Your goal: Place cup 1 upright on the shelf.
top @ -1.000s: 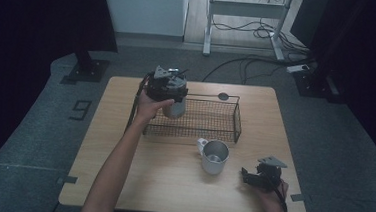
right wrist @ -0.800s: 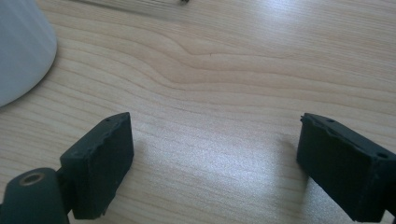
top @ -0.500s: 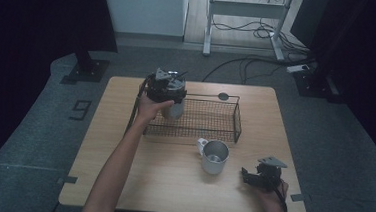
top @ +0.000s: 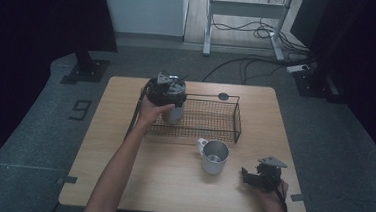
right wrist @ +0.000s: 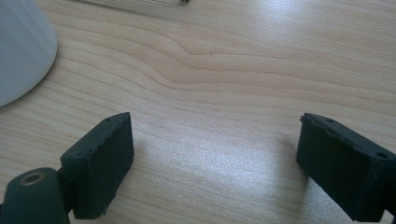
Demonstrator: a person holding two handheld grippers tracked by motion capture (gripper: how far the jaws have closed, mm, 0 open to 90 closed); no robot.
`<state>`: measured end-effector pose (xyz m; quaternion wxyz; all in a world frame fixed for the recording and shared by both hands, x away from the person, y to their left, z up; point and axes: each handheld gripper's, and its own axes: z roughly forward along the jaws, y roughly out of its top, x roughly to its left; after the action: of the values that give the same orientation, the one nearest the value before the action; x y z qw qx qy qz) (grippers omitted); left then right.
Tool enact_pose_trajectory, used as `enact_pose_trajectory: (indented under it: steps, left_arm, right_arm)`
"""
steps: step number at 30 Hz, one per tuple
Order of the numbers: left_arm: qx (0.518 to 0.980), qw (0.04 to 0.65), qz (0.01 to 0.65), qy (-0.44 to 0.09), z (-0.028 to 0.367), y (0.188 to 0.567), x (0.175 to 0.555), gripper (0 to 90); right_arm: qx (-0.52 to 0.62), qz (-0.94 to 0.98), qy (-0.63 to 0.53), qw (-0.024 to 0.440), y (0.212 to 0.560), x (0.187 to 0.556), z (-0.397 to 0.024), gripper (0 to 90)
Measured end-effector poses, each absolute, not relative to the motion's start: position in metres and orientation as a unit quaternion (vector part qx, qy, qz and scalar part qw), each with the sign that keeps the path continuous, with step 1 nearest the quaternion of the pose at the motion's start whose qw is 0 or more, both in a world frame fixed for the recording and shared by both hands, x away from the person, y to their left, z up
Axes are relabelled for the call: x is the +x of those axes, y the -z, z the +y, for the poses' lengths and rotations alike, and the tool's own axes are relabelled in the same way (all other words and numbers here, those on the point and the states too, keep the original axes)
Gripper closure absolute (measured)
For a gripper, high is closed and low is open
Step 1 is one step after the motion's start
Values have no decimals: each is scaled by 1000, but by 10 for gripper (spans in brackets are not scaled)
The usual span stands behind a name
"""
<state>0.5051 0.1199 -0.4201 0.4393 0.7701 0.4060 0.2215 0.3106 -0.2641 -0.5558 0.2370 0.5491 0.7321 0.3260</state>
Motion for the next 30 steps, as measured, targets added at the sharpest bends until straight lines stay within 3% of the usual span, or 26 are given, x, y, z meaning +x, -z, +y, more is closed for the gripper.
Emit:
enact_pose_trajectory:
  steps: [30]
  left_arm:
    - [774,420,424,-211,122,449,508,42]
  right_arm:
    - [549,732,-326,237,556,311,-264,108]
